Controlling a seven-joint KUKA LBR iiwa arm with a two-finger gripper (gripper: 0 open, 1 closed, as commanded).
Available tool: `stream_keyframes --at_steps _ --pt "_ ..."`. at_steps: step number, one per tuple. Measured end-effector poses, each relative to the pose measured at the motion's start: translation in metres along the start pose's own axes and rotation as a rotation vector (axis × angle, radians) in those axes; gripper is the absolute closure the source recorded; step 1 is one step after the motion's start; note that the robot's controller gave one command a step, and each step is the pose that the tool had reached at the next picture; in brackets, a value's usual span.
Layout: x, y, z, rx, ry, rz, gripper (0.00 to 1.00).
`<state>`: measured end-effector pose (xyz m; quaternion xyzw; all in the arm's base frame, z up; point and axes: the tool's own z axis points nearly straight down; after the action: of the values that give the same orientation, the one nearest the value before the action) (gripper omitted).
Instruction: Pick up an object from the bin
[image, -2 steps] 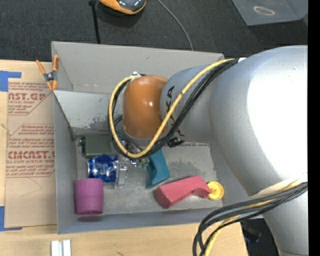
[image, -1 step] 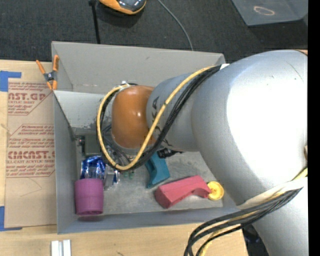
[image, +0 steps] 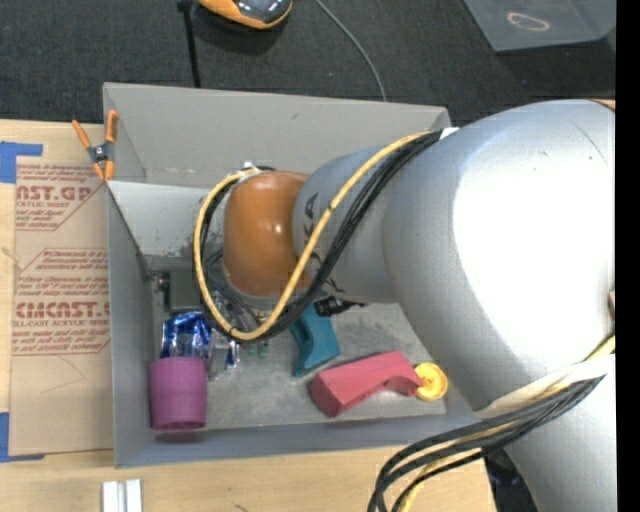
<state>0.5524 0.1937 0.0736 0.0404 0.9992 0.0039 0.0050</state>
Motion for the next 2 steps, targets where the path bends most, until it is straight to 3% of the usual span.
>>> stream_keyframes --at_steps 1,2 --pt "0.003 0.01 -0.032 0.006 0.011 0.004 1.0" --pt "-0.005 0.017 -0.068 -0.002 -0.002 0.017 1.0"
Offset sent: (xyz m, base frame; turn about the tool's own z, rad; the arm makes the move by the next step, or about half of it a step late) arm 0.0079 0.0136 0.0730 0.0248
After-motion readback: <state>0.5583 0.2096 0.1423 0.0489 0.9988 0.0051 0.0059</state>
